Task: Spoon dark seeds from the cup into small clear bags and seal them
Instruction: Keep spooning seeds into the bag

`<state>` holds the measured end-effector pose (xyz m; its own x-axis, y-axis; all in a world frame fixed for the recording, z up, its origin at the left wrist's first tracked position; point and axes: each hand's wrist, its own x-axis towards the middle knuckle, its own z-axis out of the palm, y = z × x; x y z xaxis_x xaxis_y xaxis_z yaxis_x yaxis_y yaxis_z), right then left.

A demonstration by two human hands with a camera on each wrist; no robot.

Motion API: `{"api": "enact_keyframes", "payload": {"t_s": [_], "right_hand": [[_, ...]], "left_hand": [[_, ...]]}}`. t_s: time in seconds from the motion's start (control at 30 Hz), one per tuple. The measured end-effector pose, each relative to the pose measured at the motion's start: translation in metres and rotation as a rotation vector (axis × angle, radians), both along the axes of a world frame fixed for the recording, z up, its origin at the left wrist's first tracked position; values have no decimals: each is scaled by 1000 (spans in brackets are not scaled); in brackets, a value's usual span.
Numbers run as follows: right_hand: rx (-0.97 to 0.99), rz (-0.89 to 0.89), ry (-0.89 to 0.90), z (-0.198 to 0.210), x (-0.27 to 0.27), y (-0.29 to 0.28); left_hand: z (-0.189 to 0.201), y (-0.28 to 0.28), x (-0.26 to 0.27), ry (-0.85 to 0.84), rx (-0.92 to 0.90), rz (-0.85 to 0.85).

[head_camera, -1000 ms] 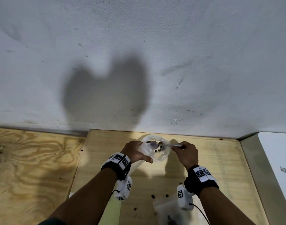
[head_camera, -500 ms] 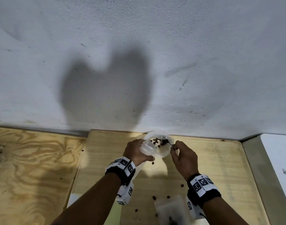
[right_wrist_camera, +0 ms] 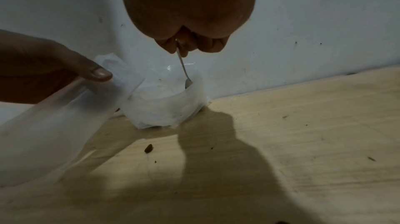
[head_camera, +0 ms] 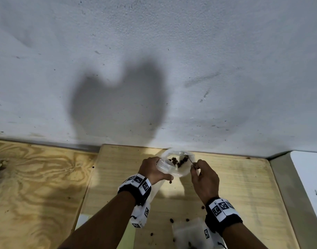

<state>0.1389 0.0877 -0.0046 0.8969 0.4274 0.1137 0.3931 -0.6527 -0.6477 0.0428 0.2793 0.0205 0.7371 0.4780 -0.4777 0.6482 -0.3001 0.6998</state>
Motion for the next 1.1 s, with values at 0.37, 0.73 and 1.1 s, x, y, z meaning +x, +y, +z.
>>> {"api": "enact_keyframes", "payload": {"t_s": [0.37, 0.73, 1.1], "right_hand": [[-154, 165, -136, 8, -3, 4], [-23, 30, 33, 13, 10, 2], [216, -133, 297, 7, 28, -8]], "left_hand": [[3, -5, 7, 25, 39, -5], [4, -2, 3, 12, 29, -23], [-5, -5, -1, -9, 37, -57]]}}
